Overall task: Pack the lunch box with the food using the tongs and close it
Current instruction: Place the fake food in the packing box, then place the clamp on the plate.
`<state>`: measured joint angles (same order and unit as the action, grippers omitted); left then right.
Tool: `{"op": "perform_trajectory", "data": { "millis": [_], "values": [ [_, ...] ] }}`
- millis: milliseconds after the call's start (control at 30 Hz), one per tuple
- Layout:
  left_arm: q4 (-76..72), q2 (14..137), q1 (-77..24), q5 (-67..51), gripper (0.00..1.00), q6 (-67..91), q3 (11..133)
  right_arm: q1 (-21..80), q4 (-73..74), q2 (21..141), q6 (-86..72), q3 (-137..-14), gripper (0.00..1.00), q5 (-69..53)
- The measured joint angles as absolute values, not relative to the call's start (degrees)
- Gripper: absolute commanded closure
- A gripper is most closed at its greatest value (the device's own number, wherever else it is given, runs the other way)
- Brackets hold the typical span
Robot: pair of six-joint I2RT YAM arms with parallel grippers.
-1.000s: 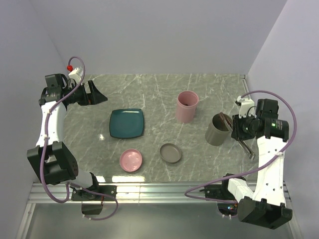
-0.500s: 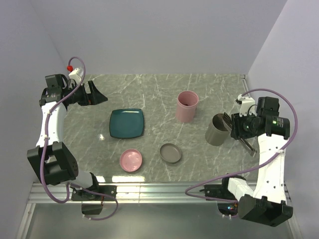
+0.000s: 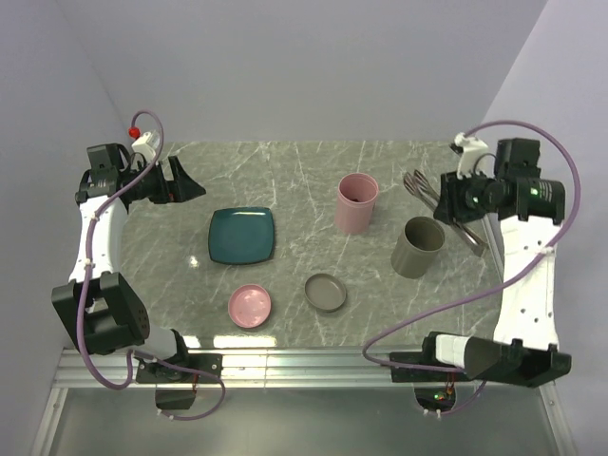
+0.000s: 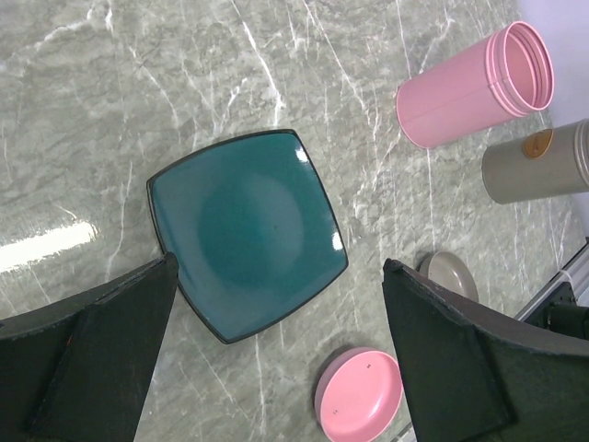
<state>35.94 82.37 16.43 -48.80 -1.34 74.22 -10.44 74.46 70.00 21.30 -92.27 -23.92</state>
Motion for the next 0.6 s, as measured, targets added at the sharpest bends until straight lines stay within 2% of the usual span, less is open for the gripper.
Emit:
{"op": "perform_trajectory", "data": {
  "millis": [233, 433, 600],
  "values": [
    [35.97, 82.32, 16.40, -48.80, 0.01, -1.45, 74.22, 1.78, 70.61, 76.60, 16.56, -100.60, 0.57, -26.35],
    [36.12, 82.32, 16.43, -48.58, 0.01, -1.48, 74.22, 13.69, 62.70, 81.69, 11.90, -101.82, 0.57, -25.87],
    [36.67, 82.32, 16.43, -47.97, 0.00, -1.48, 74.22, 23.55, 54.65, 90.91, 5.50, -105.21, 0.58, -22.98]
  ]
}}
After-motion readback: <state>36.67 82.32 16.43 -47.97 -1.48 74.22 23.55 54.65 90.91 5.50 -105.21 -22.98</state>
